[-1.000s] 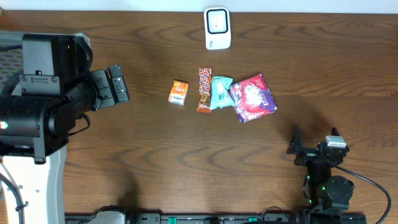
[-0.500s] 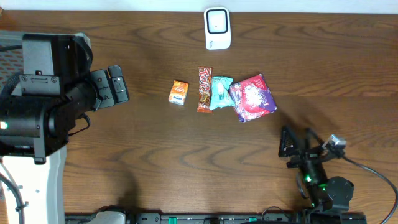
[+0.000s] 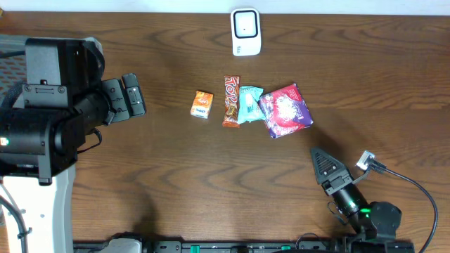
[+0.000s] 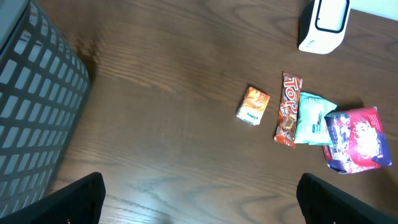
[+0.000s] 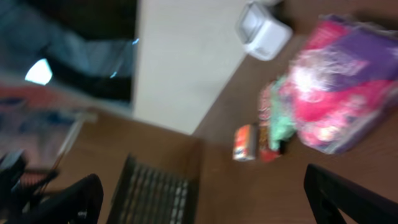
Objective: Scan the item barcode
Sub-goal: 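Carry the orange box to the scanner and drop it on the table, then move the right gripper toward the purple pack and grasp it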
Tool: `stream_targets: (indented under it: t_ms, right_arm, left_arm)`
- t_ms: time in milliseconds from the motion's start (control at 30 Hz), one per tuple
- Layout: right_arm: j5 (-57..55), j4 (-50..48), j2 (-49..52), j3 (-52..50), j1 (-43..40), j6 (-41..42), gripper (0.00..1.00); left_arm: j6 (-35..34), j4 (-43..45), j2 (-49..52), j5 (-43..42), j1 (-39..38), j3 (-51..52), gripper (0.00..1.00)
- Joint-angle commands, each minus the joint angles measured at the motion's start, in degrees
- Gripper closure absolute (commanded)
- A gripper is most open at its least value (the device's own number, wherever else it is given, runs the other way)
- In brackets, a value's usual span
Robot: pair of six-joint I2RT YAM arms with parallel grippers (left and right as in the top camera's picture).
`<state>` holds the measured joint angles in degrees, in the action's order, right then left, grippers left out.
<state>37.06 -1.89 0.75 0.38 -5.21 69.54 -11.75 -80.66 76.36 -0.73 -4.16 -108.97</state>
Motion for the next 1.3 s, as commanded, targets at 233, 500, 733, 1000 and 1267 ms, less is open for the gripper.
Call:
stream_targets:
  t_ms: [233, 500, 733, 1000, 1267]
  right_arm:
    - [8.79, -4.72, -0.2, 5.92, 0.0, -9.11, 0.01]
    - [-2.36, 32.94, 2.21, 23.08, 0.0, -34.91, 0.01]
    - [-7.58, 43.45, 9.92, 34.45, 0.0, -41.55, 0.01]
    - [-11.43, 54.95, 23.26, 44.76, 0.02, -49.86, 0.01]
    - [-12.96, 64.85, 39.36, 54.55, 0.02, -57.22, 0.01]
  left_arm:
    - [0.55, -0.11, -0.07, 0.33, 0.24, -0.22, 0.02]
    - [0.55, -0.11, -0.07, 0.33, 0.24, -0.22, 0.02]
    - [0.55, -0.11, -0.07, 0.33, 0.24, -0.22, 0.02]
    - [0.55, -0.11, -0.07, 0.33, 0.24, -0.22, 0.02]
    - [0.55, -0.11, -0.07, 0.33, 0.24, -0.22, 0.02]
